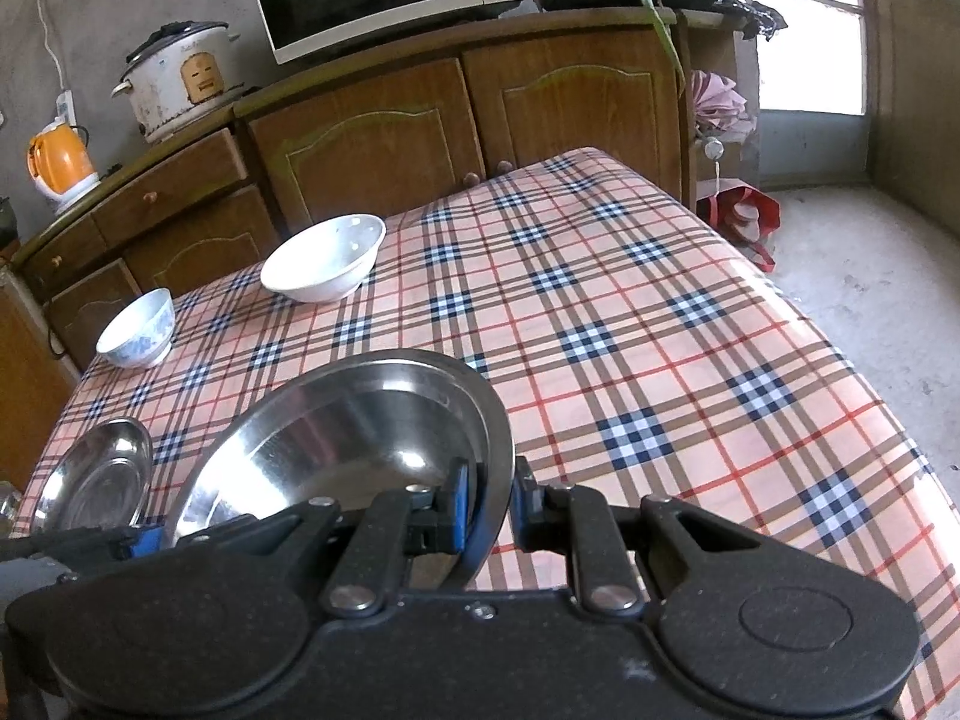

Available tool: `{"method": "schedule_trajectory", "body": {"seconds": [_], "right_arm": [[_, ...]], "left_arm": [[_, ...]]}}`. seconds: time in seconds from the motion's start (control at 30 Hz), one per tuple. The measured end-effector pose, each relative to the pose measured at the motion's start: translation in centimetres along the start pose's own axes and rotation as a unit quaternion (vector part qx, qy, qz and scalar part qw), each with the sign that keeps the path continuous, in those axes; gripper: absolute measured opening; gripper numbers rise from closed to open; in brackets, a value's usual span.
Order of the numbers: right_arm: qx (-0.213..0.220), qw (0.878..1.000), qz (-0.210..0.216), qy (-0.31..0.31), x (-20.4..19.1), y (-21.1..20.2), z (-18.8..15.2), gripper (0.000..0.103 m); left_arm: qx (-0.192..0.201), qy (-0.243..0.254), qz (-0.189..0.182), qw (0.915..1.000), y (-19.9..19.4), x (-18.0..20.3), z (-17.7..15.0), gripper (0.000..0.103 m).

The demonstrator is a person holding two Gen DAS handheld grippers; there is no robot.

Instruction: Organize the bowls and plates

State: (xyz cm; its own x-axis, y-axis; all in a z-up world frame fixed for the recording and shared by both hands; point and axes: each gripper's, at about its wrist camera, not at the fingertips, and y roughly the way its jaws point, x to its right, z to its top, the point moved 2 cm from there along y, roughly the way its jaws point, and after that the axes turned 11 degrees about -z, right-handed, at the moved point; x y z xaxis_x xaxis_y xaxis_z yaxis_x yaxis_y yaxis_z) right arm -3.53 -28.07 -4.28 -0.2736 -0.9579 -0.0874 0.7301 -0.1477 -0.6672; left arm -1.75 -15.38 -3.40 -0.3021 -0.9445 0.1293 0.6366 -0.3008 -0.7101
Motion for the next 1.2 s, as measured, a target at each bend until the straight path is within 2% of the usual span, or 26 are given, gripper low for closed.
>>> {"method": "schedule_trajectory", "body": {"seconds": [1.2], "right_arm": [[-0.036,0.999,0.018,-0.010,-1.7,4.3,-2.3,0.020]], "left_arm": [[-0.028,-0.022,0.024,0.9991,2.6,-2.1,-1.4,0.026]]}}
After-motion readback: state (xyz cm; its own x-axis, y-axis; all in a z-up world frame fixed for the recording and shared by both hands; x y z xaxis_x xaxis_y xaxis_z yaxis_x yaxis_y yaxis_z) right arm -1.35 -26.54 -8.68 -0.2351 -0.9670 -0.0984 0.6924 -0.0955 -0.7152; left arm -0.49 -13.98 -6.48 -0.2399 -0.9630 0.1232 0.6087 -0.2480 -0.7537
